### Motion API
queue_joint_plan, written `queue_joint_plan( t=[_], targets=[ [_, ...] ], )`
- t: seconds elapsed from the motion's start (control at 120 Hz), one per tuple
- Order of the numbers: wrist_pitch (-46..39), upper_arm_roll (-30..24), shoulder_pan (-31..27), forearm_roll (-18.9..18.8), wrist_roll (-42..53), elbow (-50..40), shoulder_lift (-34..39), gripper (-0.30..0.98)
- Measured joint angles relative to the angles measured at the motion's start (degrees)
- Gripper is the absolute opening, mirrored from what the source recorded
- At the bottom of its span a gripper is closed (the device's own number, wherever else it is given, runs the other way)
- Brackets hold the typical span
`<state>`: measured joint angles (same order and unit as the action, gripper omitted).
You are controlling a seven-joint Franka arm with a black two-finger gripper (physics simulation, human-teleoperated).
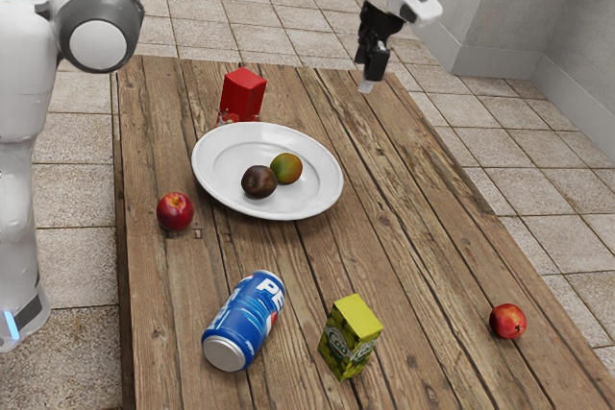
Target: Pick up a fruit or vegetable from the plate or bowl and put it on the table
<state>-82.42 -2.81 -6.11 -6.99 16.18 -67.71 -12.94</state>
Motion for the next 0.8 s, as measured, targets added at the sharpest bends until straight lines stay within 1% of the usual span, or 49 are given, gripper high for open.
queue_joint_plan(
  t=[0.142, 0.25, 0.325, 0.408, 0.475, 0.508, 0.558, 0.608, 0.675, 0.767, 0.8],
  targets=[
    [-0.3, -0.2, -0.8, -1.2, -0.9, 0.0, -1.8, 0.69],
    [-0.6, -0.4, 0.0, -1.7, -1.6, -0.2, -2.2, 0.69],
    [-0.5, -0.5, 0.5, -1.2, -2.3, -0.5, -2.4, 0.69],
    [1.2, -0.3, 4.1, -1.1, -4.6, -0.5, -2.3, 0.68],
    [2.7, 0.0, 5.0, -0.9, -6.8, -1.9, -2.5, 0.68],
    [2.4, 1.8, 5.6, -0.2, -8.0, -4.3, -2.3, 0.68],
    [0.7, 5.5, 5.8, 2.4, -9.7, -10.0, -1.0, 0.68],
    [-2.0, 7.8, 6.3, 4.4, -11.2, -14.6, 0.3, 0.69],
    [-5.1, 12.3, 11.5, 5.9, -13.2, -16.8, 1.5, 0.69],
    [-9.9, 14.7, 15.6, 7.0, -15.8, -22.4, 4.6, 0.69],
    [-11.4, 16.6, 17.4, 7.2, -16.7, -23.6, 5.1, 0.68]
  ],
)
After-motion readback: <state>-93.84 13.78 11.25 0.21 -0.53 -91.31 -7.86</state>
